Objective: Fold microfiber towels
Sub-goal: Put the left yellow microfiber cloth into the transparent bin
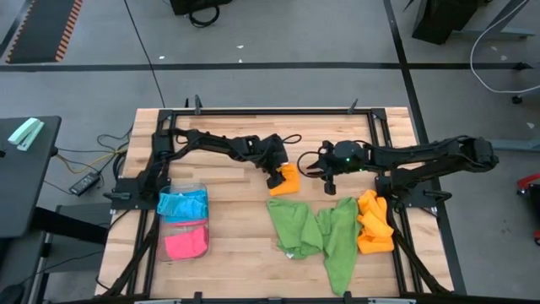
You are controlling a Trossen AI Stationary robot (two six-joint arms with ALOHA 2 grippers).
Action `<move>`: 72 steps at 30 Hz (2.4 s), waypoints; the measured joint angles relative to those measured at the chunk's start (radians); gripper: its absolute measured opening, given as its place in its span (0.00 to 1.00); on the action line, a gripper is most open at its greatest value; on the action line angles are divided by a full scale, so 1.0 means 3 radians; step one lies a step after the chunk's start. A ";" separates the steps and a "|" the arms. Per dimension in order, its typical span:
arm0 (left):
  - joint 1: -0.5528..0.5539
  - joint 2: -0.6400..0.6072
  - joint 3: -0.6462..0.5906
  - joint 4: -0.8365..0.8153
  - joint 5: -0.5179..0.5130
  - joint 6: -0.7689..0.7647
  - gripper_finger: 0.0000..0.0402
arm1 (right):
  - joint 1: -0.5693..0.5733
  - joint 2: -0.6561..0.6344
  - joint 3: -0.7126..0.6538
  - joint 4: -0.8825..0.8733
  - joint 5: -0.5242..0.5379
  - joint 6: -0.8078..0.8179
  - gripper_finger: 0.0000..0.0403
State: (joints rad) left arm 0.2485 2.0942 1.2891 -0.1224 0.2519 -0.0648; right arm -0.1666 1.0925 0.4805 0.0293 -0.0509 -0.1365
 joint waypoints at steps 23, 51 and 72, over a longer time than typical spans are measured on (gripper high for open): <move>0.0225 -0.0318 -0.0016 -0.0412 0.0790 0.0206 0.07 | -0.0001 0.0019 0.0000 -0.0022 -0.0003 -0.0022 0.24; 0.0165 -0.1656 -0.0033 -0.3529 0.1740 0.0874 0.07 | -0.0001 0.0020 0.0003 -0.0104 -0.0006 -0.0080 0.24; -0.1435 -0.3864 -0.2023 -0.2275 0.1200 -0.2324 0.07 | -0.0001 0.0020 0.0004 -0.0162 -0.0006 0.0072 0.24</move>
State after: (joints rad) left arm -0.1819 0.9349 0.6824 -0.8050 0.6120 -0.7621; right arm -0.1669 1.0985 0.4816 -0.0192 -0.0528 -0.1150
